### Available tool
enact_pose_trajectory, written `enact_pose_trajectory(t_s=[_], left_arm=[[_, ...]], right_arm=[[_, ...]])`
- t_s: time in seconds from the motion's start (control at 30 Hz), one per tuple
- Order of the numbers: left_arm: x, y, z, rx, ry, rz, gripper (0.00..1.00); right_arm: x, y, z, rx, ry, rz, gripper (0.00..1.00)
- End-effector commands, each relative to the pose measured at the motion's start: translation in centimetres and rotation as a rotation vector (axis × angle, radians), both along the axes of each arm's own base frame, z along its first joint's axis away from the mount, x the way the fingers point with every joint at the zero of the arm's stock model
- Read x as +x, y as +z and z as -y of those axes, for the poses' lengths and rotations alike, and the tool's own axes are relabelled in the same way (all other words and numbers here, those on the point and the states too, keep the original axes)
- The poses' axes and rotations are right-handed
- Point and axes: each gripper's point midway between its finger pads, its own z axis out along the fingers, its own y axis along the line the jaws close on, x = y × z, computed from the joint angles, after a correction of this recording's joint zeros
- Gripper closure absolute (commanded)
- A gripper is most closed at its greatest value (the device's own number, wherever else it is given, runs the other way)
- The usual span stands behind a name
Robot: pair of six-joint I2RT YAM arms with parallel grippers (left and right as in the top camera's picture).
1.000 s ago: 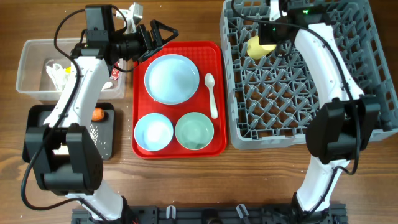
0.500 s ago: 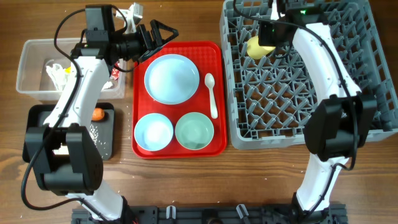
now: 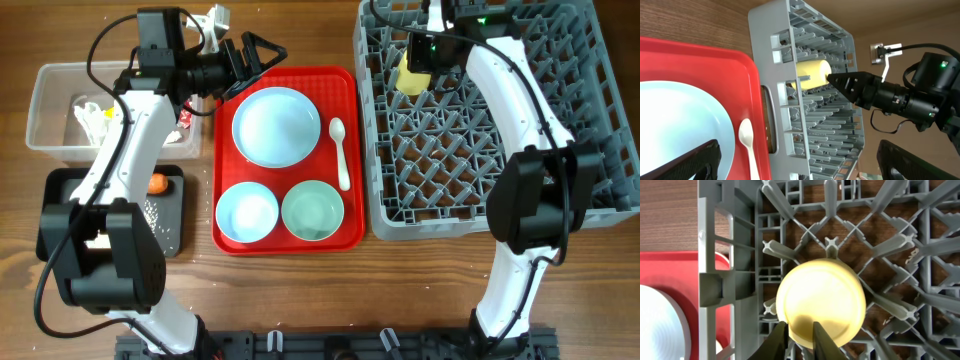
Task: Sort waste into correct bins and load items into the dishwasher rack
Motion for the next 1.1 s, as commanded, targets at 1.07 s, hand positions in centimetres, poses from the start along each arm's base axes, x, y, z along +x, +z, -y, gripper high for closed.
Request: enact_pose_trajectory(t_s=[1.07], left_arm=[[-2.2,4.4,-8.5,0.422,0.358,-0.018,0.0]], right_arm=[[-10.6,6.1,-9.6,-0.024,0.302,-0.083,0.68]])
